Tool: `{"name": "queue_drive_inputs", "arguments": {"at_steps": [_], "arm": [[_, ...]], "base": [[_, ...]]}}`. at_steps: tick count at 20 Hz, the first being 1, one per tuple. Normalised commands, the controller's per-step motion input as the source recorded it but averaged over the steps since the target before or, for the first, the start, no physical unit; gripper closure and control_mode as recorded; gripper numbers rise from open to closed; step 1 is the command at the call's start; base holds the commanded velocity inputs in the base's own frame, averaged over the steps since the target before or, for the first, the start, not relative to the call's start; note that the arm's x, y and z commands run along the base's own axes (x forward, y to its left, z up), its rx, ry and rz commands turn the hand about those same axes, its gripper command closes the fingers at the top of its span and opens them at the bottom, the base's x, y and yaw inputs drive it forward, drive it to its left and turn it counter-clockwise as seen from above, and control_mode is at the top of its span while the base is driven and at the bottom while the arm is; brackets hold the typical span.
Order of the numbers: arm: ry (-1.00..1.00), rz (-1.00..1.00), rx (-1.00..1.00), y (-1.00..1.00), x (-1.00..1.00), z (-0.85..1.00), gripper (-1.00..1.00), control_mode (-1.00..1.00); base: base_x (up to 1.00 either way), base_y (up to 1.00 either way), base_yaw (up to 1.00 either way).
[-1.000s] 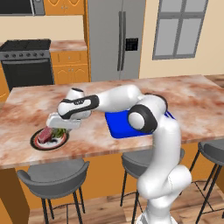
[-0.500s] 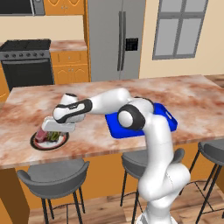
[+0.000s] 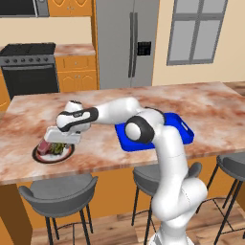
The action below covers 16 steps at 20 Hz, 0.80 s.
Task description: Create a steak meal by picking up the steak and asparagus from the tray and placing them on the plate. Leave the lemon wedge on the tray.
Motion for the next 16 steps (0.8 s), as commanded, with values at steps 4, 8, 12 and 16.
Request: {"name": "queue_drive_inputs", "arguments": {"at_steps": [4, 8, 12, 16], "arm": [[0.00, 0.00, 0.00, -0.02, -0.34, 0.01, -1.00, -1.00], [0.00, 0.00, 0.00, -0.05, -0.42, 0.10, -1.00, -1.00], [-0.01, 0.00, 0.00, -0.15, -0.29, 0.10, -1.00, -1.00], [-0.08, 0.00, 0.00, -0.29, -0.37, 0.39, -1.00, -1.00]], "base": [[0.00, 0.00, 0.00], [0.00, 0.00, 0.00], [0.00, 0.00, 0.00], [0.00, 0.00, 0.00]]}}
